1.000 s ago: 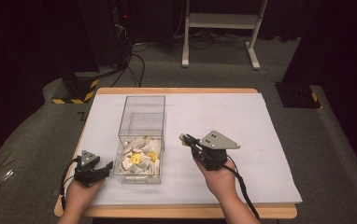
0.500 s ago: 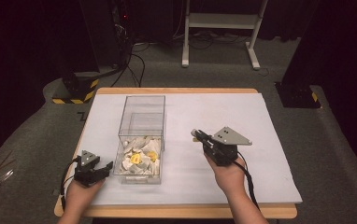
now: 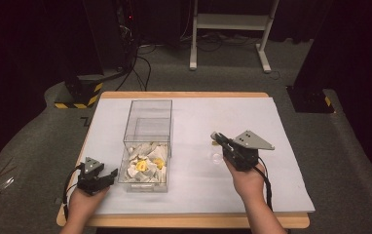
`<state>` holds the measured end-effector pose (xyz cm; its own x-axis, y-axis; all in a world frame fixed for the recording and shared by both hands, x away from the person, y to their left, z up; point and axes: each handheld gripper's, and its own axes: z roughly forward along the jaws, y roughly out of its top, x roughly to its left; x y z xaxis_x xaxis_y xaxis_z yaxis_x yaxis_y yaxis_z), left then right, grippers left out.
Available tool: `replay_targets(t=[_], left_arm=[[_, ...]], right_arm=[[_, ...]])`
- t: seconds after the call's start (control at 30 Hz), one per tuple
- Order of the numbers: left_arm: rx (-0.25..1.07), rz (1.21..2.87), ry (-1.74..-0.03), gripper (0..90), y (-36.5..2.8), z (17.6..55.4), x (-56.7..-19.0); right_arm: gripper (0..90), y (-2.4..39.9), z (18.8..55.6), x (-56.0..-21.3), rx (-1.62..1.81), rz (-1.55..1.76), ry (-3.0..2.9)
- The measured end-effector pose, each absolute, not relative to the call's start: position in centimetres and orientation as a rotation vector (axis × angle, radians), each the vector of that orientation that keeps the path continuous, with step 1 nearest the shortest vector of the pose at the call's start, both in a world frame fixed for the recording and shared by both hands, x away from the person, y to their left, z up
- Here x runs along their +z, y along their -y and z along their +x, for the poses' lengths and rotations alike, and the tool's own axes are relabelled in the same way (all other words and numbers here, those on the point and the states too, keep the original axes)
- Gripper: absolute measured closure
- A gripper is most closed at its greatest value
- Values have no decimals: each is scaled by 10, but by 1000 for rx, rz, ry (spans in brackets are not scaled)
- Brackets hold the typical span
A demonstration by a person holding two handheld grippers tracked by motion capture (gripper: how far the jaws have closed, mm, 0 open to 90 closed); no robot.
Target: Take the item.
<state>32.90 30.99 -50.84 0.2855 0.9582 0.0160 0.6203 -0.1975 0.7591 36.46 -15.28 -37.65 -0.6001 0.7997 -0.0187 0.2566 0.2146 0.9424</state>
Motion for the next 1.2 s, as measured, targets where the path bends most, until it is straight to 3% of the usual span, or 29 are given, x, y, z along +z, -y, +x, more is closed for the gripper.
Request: replay_targets(t=[1.1, 1.2], left_arm=[[668, 1909, -1413, 386, -310, 329, -508], [668, 1909, -1413, 386, -310, 329, -508]], right_arm=[[878, 166, 387, -415, 1270, 1117, -2037], [798, 164, 388, -415, 1273, 1116, -2035]])
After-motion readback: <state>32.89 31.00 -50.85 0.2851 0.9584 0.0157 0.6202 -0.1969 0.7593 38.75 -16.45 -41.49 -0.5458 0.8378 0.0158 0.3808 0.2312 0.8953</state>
